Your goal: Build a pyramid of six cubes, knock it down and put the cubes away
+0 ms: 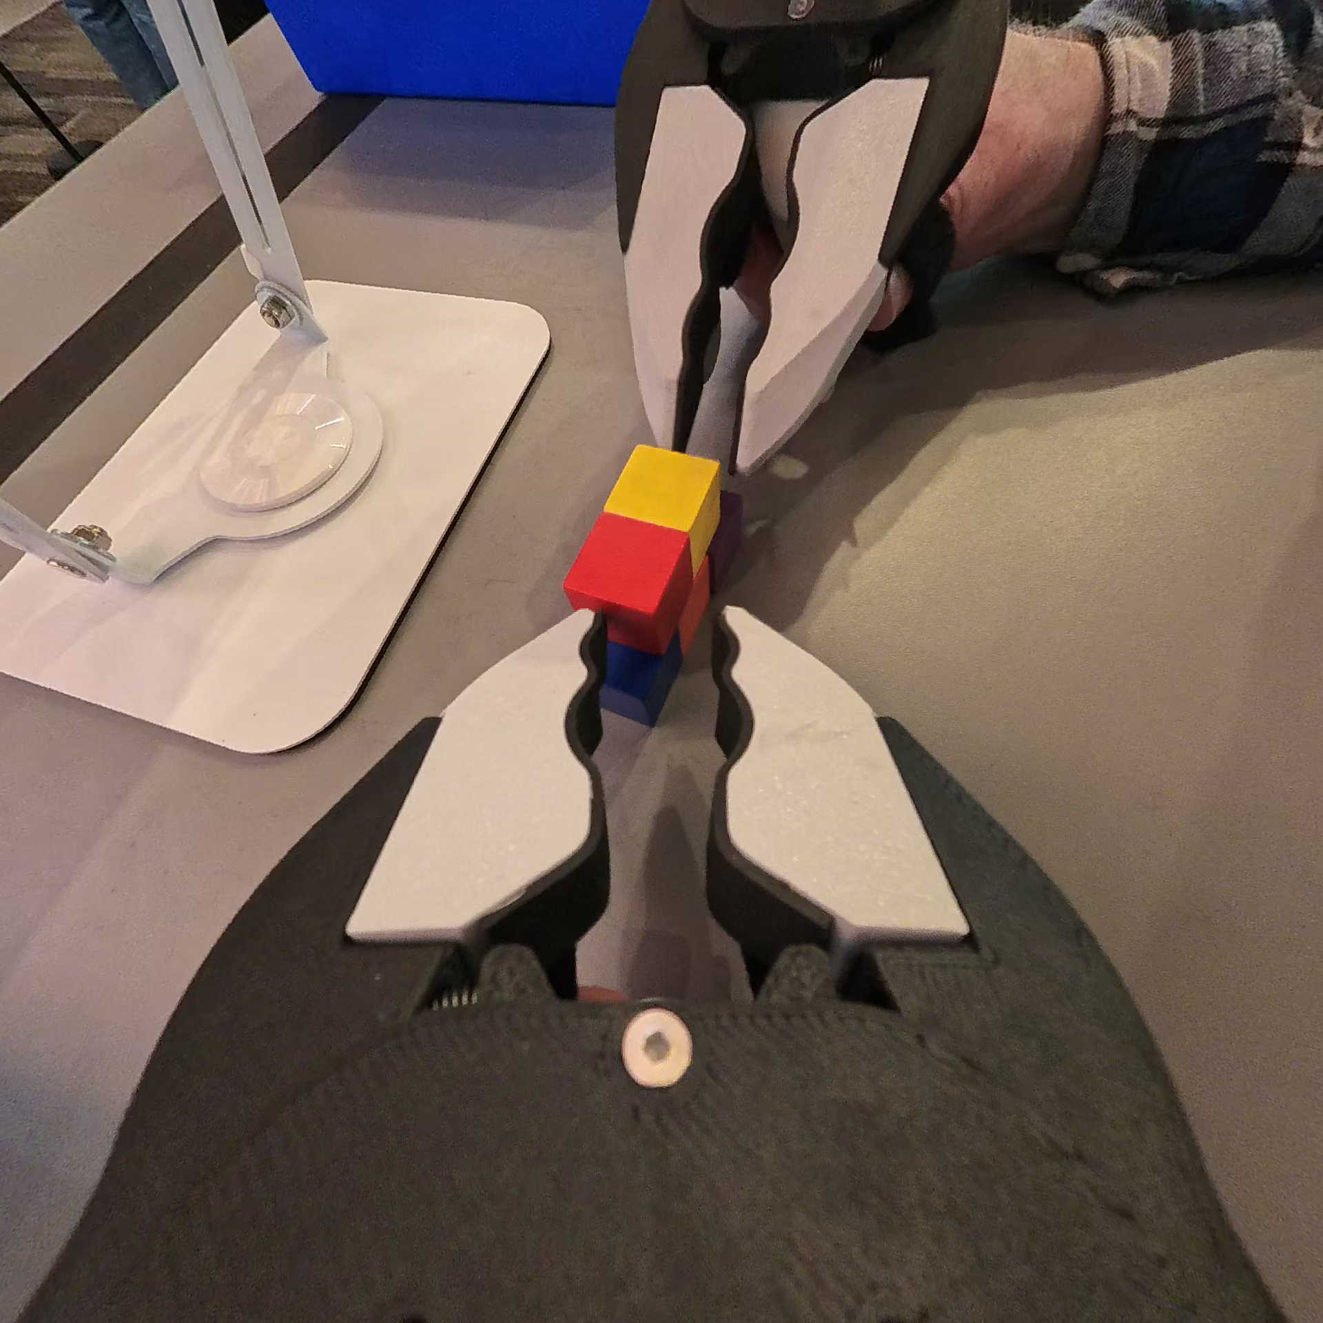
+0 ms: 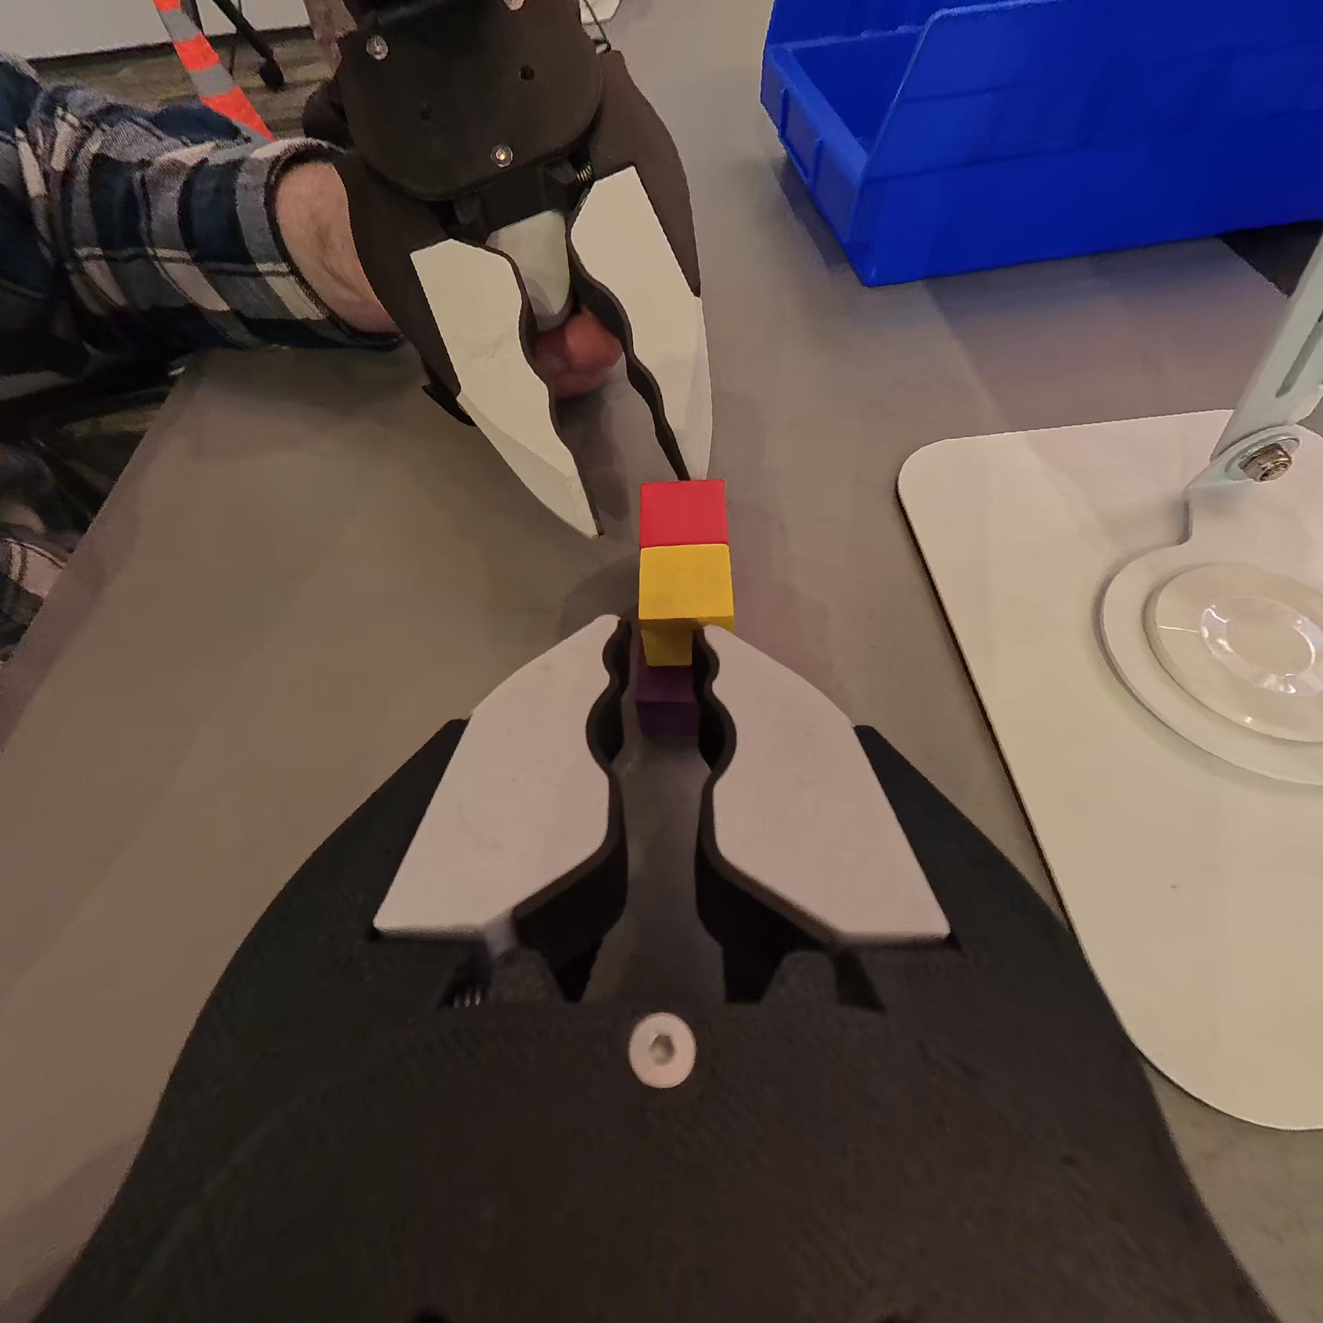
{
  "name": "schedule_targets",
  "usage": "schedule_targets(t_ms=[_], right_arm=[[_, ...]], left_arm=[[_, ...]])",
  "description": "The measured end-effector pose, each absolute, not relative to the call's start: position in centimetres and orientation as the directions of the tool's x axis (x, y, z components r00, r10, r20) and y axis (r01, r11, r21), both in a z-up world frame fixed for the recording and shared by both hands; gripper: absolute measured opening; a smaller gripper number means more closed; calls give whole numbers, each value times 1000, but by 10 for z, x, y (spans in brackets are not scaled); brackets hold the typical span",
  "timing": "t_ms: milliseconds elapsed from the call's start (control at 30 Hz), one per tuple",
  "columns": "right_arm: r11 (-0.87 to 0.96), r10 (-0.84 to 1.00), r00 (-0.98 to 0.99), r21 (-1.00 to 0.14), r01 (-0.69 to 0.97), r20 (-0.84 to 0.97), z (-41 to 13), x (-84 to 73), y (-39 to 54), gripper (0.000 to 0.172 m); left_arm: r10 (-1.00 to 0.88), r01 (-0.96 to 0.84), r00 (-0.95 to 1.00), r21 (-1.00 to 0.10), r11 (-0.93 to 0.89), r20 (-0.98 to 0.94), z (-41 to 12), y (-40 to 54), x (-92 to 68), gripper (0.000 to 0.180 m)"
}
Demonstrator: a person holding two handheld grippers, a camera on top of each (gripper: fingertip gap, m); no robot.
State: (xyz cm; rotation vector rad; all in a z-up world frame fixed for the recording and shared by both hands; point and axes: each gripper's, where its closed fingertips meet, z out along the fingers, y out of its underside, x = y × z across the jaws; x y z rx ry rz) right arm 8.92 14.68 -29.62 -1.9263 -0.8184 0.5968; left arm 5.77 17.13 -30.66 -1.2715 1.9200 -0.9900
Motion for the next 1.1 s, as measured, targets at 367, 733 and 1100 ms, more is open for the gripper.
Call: schedule_targets(t_ms=[367, 733, 1100], right_arm=[[-339, 723, 680, -920, 194, -123, -284, 100, 149, 16], [-342, 728, 674, -918, 201, -123, -285, 99, 148, 16], [-350, 737, 659, -918, 184, -149, -284, 99, 147, 17]], left_arm=[[-936, -445, 17, -841, 308, -351, -214, 298, -10, 40], [-832, -821, -61, -446, 356, -551, -238, 517, -46, 41], [-727, -837, -518, 92, 540, -450, -310, 580, -37, 48]])
